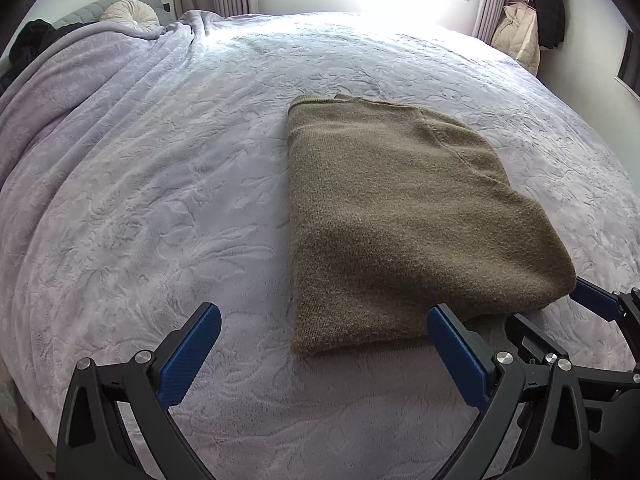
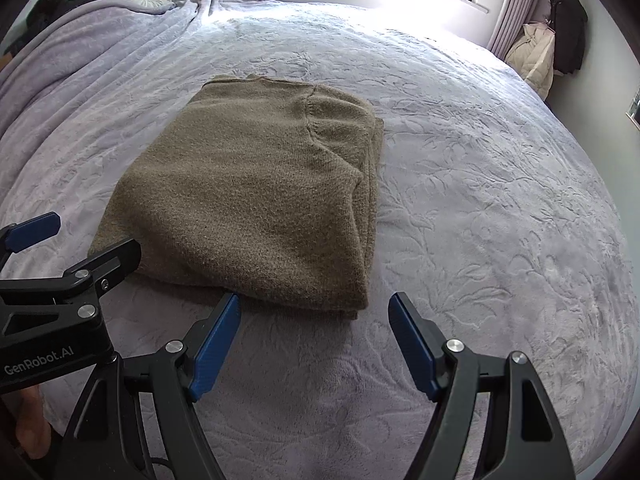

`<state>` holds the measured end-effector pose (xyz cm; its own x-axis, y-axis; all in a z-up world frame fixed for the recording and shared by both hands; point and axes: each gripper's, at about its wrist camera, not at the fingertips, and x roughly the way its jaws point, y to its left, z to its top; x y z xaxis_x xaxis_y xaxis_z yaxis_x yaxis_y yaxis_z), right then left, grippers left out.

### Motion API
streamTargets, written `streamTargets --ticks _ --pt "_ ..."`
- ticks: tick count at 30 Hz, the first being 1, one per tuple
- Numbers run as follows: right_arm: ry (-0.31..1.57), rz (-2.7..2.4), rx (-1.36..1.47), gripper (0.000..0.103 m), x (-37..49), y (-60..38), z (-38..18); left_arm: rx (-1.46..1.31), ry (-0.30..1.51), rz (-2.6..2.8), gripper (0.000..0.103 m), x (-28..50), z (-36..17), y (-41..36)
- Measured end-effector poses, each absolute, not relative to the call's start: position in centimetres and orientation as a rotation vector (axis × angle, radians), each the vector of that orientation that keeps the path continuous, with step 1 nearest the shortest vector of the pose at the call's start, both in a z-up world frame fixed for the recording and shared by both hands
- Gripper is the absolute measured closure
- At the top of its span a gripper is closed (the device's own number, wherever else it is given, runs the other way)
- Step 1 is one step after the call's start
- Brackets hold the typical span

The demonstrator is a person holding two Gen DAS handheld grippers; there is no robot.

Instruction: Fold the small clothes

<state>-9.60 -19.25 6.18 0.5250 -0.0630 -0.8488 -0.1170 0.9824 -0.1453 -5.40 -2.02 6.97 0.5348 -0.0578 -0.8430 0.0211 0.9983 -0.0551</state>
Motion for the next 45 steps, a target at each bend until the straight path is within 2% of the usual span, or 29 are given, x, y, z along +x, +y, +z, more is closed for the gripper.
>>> streamTargets --ticks 45 --pt "1.023 0.053 -0.223 0.024 -10.1 -17.8 6.4 -0.037 1.023 -0.029 0.0 -5.8 7.3 -1.5"
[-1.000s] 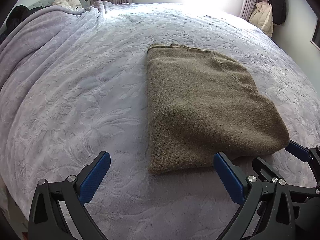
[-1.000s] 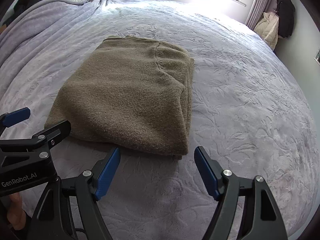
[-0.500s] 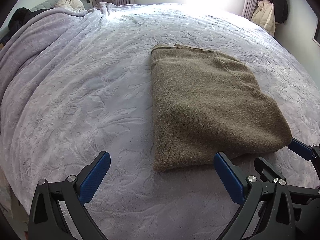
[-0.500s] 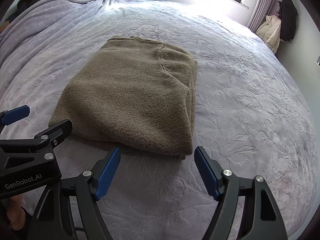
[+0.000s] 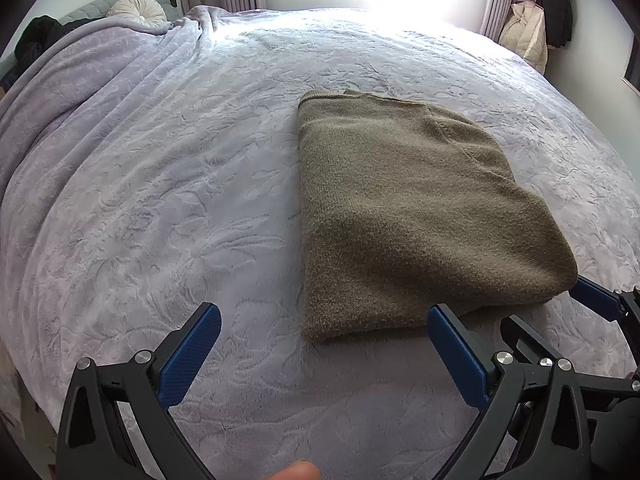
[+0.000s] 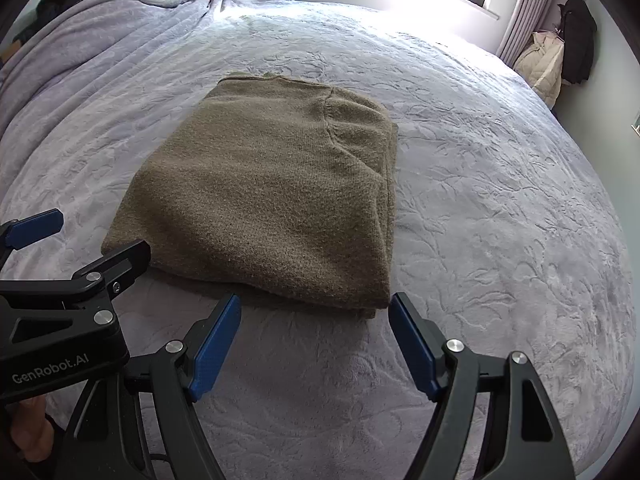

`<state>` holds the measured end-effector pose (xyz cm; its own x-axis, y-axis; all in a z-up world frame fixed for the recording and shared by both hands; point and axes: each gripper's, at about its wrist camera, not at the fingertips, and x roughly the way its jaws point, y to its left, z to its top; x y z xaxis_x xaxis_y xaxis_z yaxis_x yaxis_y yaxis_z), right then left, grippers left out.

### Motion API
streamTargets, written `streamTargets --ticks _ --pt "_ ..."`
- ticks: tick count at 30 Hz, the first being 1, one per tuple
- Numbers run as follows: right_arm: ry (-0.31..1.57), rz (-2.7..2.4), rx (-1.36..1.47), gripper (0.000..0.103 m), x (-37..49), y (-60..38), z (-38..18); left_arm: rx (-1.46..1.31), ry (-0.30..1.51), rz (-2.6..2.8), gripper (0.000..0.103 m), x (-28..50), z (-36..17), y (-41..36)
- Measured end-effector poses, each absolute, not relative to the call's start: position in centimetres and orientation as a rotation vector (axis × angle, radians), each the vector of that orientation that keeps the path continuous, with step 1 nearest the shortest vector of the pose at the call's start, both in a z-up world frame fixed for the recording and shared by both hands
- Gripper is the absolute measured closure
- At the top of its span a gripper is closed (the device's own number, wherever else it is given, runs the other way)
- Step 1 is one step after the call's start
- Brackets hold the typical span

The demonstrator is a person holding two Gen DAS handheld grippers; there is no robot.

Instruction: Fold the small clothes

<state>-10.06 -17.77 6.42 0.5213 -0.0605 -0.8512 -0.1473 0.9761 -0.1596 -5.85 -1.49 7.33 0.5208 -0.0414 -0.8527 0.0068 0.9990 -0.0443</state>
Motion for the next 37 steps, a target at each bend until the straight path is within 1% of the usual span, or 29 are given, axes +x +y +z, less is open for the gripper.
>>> streamTargets --ticks 37 --pt "1.029 0.063 -0.202 0.024 -10.51 -18.1 6.25 -0.036 1.045 -0.052 0.0 -5.99 6.91 -1.52"
